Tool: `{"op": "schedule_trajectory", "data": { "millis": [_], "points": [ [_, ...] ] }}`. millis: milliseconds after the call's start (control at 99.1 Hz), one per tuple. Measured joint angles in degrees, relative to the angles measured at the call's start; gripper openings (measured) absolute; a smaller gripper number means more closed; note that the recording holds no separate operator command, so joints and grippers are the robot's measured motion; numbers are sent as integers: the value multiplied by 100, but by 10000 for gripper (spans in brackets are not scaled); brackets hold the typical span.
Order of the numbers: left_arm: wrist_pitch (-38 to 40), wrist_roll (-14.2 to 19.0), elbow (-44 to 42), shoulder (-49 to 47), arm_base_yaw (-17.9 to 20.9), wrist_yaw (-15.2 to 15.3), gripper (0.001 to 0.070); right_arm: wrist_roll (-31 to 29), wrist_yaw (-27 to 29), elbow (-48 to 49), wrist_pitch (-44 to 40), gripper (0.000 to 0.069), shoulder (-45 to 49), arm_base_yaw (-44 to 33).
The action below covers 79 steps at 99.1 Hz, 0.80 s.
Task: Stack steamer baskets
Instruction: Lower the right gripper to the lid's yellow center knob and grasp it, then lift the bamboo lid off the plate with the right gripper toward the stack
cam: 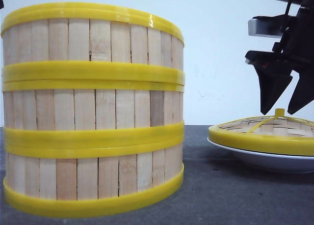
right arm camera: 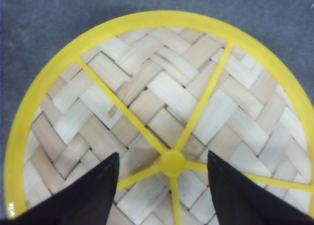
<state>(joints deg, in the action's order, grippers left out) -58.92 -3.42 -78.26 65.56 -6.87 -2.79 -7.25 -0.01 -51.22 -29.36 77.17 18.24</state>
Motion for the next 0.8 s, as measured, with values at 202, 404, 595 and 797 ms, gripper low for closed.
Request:
{"op": "schedule_trajectory", "data": {
  "millis": [202,404,595,797],
  "points": [
    [26,0,0,0,0,0,273,28,0,0,96,345,131,-26],
    [39,0,0,0,0,0,273,39,-28,0,142,244,153,-24],
    [39,0,0,0,0,0,273,39,-2,-2,153,87,153,-39],
    [42,0,0,0,0,0,273,35,-144,-101,24,60,149,-35]
  ]
}}
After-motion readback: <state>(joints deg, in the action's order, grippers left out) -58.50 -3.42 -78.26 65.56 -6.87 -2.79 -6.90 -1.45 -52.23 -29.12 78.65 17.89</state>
